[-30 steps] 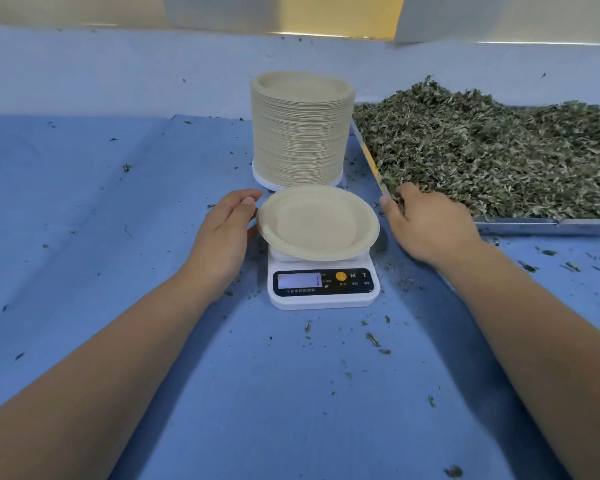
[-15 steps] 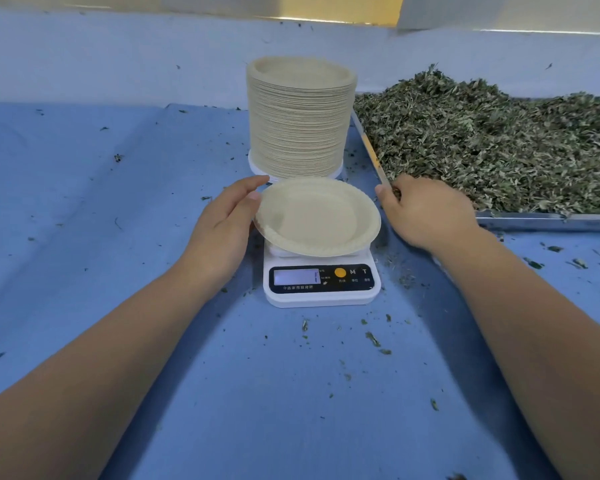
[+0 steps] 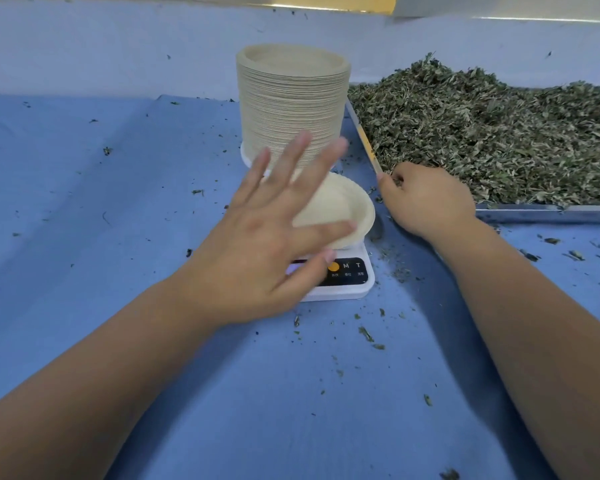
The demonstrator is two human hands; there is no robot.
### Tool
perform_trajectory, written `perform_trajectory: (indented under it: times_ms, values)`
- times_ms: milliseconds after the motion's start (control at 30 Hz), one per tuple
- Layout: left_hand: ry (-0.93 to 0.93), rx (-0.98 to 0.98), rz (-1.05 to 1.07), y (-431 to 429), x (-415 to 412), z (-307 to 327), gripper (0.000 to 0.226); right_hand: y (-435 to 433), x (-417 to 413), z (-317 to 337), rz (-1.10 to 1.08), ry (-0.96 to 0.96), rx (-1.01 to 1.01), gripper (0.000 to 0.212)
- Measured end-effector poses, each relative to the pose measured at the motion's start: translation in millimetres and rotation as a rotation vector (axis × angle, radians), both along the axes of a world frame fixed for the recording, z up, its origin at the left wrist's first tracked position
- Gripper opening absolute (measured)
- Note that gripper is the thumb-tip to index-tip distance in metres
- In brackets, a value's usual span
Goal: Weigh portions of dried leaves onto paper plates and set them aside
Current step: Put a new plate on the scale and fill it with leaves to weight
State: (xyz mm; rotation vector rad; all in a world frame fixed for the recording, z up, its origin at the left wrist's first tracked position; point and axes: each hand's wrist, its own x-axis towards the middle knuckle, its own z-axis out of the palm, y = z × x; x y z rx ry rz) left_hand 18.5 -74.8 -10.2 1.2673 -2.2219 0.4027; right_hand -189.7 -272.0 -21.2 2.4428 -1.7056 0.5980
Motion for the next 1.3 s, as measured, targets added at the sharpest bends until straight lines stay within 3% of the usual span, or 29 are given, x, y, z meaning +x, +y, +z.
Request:
perform_trajectory:
  times_ms: [100,200,467,833,1100,1300]
  values:
    - [-0.168,0.022,-0.013,3.7,-20.0,1.5,0.032,2.8,-0.1,0.6,-0.017,0.007,-0.020,0.043]
    - [-0.268,0.094,0.085,5.2,-30.3,-1.4,0.047,4.6,-0.7,0.2,-0.015,0.005,-0.024,0.041]
    - [-0.268,0.220,0.169,3.1,-35.7,1.4,0.055,3.5,-0.1,-1.6,-0.017,0.004,-0.047,0.042]
    - [-0.312,0.051,0.133,0.3,-43.7,-4.4,0.054,-10.9,1.3,13.2,0.025,-0.108,0.152,0.040]
    - [-0.054,-0.028,0.132,2.1,-34.3,-1.6,0.045,-21.9,9.5,36.2,0.032,-0.193,-0.039,0.045]
    - [0.221,-0.027,0.151,-2.3,-0.5,-4.1,0.056,-20.0,15.9,42.5,0.053,-0.337,-0.090,0.043]
